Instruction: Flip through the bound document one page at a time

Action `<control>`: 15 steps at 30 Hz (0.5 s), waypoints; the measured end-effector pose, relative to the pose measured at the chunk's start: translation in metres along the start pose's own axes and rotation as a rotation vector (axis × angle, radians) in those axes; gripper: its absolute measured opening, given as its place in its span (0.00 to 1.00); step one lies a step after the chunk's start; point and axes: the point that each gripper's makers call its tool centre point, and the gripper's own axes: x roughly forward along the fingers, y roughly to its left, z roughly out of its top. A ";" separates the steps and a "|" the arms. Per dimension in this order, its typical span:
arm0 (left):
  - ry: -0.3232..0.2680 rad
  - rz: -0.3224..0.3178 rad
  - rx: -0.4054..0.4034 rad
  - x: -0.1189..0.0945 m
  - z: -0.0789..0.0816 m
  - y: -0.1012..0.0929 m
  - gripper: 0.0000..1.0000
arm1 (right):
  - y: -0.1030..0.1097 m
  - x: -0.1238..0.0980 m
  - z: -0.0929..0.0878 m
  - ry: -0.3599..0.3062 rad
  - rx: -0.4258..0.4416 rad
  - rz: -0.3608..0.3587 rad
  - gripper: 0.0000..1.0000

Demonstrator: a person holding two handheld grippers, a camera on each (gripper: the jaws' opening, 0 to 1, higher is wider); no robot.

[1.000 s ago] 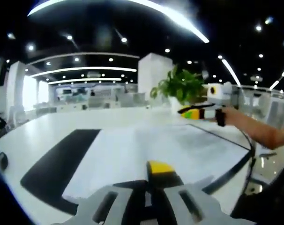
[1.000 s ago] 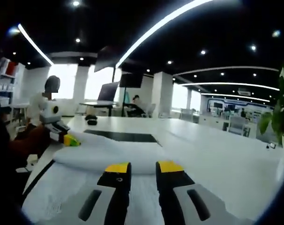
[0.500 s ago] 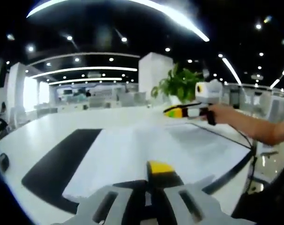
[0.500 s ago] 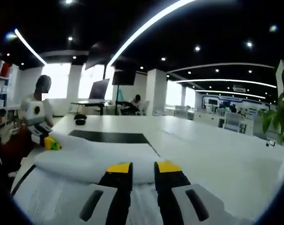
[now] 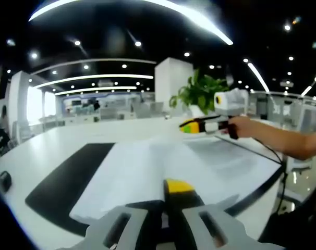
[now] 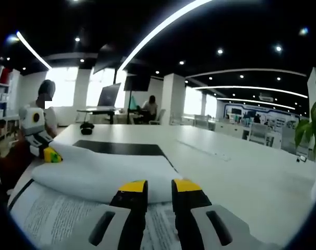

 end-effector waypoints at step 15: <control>0.002 0.002 -0.007 0.001 0.000 0.003 0.03 | 0.005 0.018 -0.015 0.057 -0.010 0.016 0.19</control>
